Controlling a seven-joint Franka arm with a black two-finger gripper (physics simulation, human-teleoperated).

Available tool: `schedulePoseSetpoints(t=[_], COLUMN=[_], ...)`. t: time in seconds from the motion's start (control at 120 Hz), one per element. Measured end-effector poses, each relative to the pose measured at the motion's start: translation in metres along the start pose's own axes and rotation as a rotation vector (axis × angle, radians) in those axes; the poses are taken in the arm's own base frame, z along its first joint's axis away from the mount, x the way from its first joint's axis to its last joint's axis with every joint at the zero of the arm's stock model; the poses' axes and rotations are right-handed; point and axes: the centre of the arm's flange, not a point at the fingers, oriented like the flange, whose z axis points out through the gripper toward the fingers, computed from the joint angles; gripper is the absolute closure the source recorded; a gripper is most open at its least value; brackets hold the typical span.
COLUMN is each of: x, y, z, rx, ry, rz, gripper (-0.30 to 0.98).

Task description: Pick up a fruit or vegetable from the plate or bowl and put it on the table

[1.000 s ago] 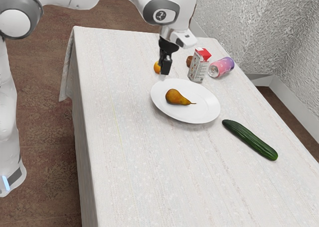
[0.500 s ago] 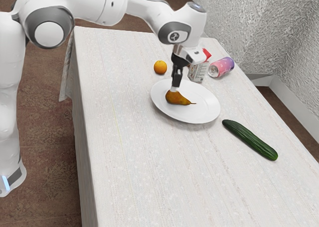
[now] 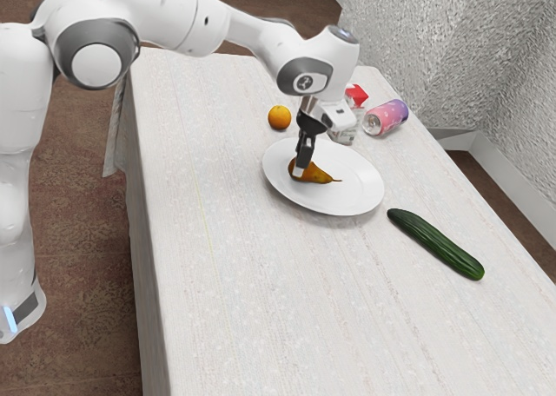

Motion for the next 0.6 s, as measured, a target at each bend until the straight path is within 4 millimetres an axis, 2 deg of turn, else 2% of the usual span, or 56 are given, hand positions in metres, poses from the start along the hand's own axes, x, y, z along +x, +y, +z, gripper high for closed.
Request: schedulePoseSetpoints(t=[0.442,0.475,0.6], x=[0.012,0.012,0.014], y=[-0.005,-0.005,-0.005], z=[0.029,0.03,0.031], rx=[-0.002,-0.002,0.0], ry=[0.0,0.001,0.004], rz=[0.02,0.02,0.023], gripper=[0.0,0.03,0.28])
